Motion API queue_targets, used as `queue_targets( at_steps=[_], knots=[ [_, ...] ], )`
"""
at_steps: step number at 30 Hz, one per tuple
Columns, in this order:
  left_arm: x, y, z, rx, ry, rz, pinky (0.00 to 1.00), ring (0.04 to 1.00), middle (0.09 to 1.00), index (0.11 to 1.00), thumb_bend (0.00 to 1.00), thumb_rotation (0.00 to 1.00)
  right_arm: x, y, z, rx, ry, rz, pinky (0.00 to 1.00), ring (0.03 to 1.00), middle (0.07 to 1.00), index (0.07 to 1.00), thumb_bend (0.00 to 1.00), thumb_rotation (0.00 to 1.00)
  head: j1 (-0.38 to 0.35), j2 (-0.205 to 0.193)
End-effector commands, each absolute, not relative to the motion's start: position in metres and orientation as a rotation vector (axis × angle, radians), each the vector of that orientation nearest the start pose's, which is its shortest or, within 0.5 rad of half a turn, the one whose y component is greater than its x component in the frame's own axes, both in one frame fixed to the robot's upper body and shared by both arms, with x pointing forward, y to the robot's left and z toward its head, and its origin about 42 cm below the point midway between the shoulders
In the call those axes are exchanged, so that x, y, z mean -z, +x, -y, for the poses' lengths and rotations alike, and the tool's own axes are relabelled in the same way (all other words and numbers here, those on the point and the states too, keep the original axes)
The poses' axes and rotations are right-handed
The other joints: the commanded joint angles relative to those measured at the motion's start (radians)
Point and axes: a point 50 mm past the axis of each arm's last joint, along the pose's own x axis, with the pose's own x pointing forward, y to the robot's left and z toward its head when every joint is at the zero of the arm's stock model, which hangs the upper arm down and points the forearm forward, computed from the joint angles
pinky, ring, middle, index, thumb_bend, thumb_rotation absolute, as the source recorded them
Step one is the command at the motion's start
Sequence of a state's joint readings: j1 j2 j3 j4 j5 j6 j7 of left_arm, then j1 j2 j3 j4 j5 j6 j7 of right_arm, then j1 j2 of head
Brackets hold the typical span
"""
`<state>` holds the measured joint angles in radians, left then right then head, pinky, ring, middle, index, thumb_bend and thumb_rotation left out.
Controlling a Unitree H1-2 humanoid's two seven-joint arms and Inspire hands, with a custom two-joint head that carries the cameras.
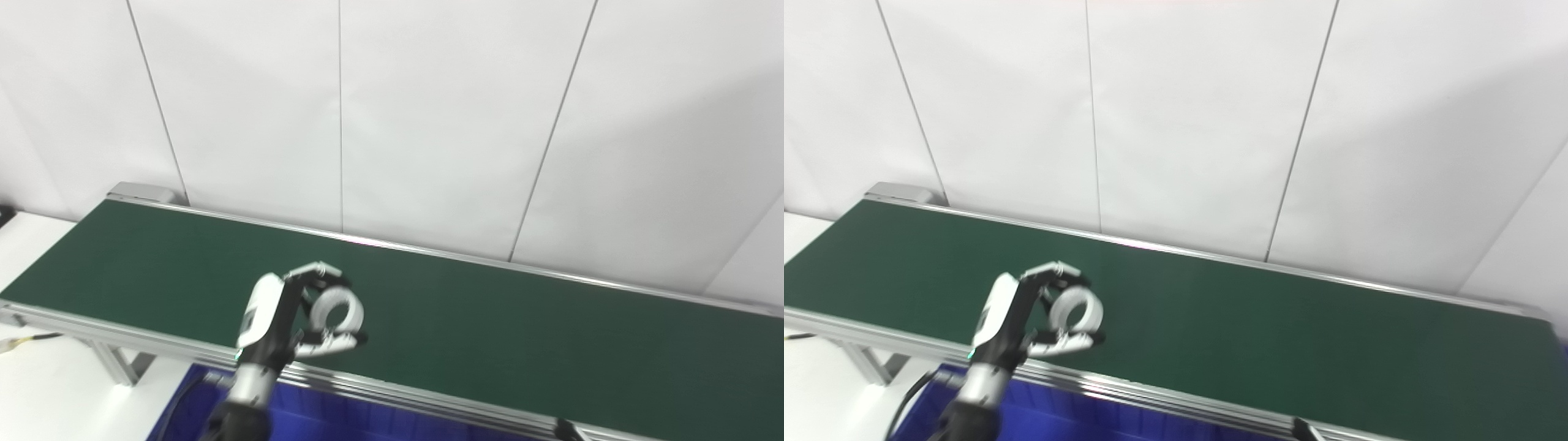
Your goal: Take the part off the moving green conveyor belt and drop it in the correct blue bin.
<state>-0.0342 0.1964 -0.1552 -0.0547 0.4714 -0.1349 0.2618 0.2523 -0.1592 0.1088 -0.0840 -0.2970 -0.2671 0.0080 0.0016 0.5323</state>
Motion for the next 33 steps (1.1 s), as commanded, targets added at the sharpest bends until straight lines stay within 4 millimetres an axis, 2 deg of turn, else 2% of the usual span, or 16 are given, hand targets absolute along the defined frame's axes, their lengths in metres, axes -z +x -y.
queue_targets(
  at_steps=[1, 2, 5, 9, 10, 13, 21, 24, 29, 30, 31, 32, 33],
  knots=[
    [-0.136, 0.282, -0.231, -0.009, 0.619, 0.394, 0.23, 0.295, 0.434, 0.506, 0.51, 0.0, -0.086, 0.195, 0.235, -0.149, -0.421, 0.142, 0.73, 0.822, 0.871, 0.886, 0.76, 0.35, -0.022, 0.017],
    [-0.13, 0.276, -0.23, 0.02, 0.617, 0.384, 0.23, 0.295, 0.435, 0.506, 0.51, 0.0, -0.087, 0.194, 0.235, -0.15, -0.421, 0.14, 0.73, 0.822, 0.873, 0.887, 0.76, 0.35, -0.042, 0.034],
    [-0.118, 0.263, -0.227, 0.081, 0.6, 0.36, 0.3, 0.349, 0.45, 0.504, 0.51, 0.0, -0.088, 0.193, 0.234, -0.151, -0.42, 0.132, 0.74, 0.829, 0.881, 0.894, 0.77, 0.4, -0.053, 0.047],
    [-0.102, 0.25, -0.224, 0.164, 0.632, 0.346, 0.28, 0.335, 0.469, 0.495, 0.51, 0.0, -0.09, 0.194, 0.232, -0.155, -0.413, 0.126, 0.76, 0.842, 0.888, 0.905, 0.78, 0.44, -0.079, 0.087],
    [-0.099, 0.248, -0.223, 0.189, 0.631, 0.34, 0.28, 0.338, 0.474, 0.492, 0.51, 0.0, -0.09, 0.194, 0.231, -0.155, -0.414, 0.126, 0.76, 0.843, 0.89, 0.906, 0.78, 0.44, -0.079, 0.087],
    [-0.094, 0.241, -0.217, 0.264, 0.662, 0.31, 0.34, 0.403, 0.478, 0.502, 0.5, 0.0, -0.091, 0.196, 0.23, -0.157, -0.411, 0.126, 0.76, 0.844, 0.893, 0.908, 0.78, 0.45, -0.087, 0.109],
    [-0.091, 0.237, -0.201, 0.494, 0.787, 0.243, 0.35, 0.397, 0.486, 0.518, 0.5, 0.0, -0.098, 0.199, 0.229, -0.156, -0.407, 0.125, 0.76, 0.845, 0.891, 0.908, 0.79, 0.47, -0.086, 0.158],
    [-0.092, 0.238, -0.195, 0.55, 0.847, 0.219, 0.37, 0.403, 0.503, 0.513, 0.5, 0.0, -0.1, 0.2, 0.229, -0.156, -0.416, 0.126, 0.76, 0.845, 0.892, 0.909, 0.8, 0.49, -0.086, 0.163],
    [-0.087, 0.24, -0.186, 0.608, 0.981, 0.155, 0.34, 0.377, 0.458, 0.539, 0.49, 0.0, -0.102, 0.2, 0.229, -0.153, -0.42, 0.125, 0.75, 0.837, 0.882, 0.9, 0.8, 0.51, -0.084, 0.173],
    [-0.086, 0.241, -0.185, 0.62, 1.021, 0.134, 0.45, 0.421, 0.511, 0.503, 0.5, 0.0, -0.102, 0.2, 0.229, -0.154, -0.42, 0.126, 0.75, 0.837, 0.885, 0.9, 0.8, 0.5, -0.084, 0.173],
    [-0.085, 0.241, -0.184, 0.628, 1.064, 0.116, 0.47, 0.425, 0.516, 0.5, 0.5, 0.0, -0.102, 0.2, 0.229, -0.154, -0.419, 0.129, 0.75, 0.837, 0.885, 0.9, 0.8, 0.5, -0.084, 0.173],
    [-0.085, 0.241, -0.183, 0.633, 1.107, 0.105, 0.52, 0.531, 0.595, 0.499, 0.5, 0.02, -0.103, 0.199, 0.229, -0.154, -0.419, 0.13, 0.74, 0.837, 0.886, 0.899, 0.8, 0.5, -0.084, 0.174],
    [-0.085, 0.241, -0.181, 0.636, 1.149, 0.098, 0.57, 0.597, 0.643, 0.498, 0.5, 0.04, -0.103, 0.199, 0.229, -0.153, -0.419, 0.129, 0.74, 0.836, 0.886, 0.899, 0.79, 0.5, -0.084, 0.174]
  ],
)
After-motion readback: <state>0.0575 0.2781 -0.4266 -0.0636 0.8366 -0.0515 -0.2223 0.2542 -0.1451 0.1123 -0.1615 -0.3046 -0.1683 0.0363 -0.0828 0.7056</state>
